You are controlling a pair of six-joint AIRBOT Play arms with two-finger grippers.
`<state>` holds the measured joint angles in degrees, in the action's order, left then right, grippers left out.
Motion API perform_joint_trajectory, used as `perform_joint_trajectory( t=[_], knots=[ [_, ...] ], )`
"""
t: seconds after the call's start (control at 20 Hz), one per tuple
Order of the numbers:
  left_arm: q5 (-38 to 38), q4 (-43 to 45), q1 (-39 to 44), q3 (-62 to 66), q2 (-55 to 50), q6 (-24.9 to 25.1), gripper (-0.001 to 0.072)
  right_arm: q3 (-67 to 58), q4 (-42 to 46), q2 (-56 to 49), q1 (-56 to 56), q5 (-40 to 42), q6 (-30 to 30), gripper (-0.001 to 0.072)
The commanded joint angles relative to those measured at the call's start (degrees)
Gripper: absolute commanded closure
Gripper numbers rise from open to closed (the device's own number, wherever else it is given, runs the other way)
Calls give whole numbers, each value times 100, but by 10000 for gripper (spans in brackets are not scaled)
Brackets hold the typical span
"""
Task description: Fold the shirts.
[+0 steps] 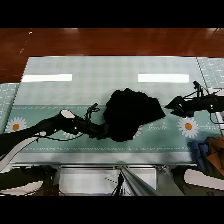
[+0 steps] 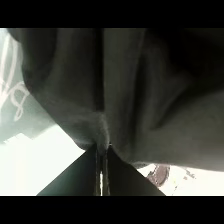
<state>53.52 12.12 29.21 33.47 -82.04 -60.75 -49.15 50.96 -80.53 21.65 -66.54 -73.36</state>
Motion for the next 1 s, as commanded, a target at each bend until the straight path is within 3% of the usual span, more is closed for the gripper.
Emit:
perform_joint_trajectory(
  t=[0.0,0.2,0.25,0.4,0.65,0.95],
  knots=[
    [9,-17,-105,4,-4,7,684,33,-258,-345,-11,42,120,204],
    [11,-22,-323,70,-2,7,684,341,-247,-444,-542,710,92,205],
    [11,-22,-358,103,-2,7,684,367,-245,-479,-774,892,92,293],
    [13,-17,-387,256,11,9,684,258,-310,-494,-1196,1051,61,697],
    [295,-13,-433,960,520,225,686,-715,-243,219,-894,398,404,693],
    [498,164,-1624,2643,2273,304,686,-2234,-240,2146,90,844,402,694]
  ],
)
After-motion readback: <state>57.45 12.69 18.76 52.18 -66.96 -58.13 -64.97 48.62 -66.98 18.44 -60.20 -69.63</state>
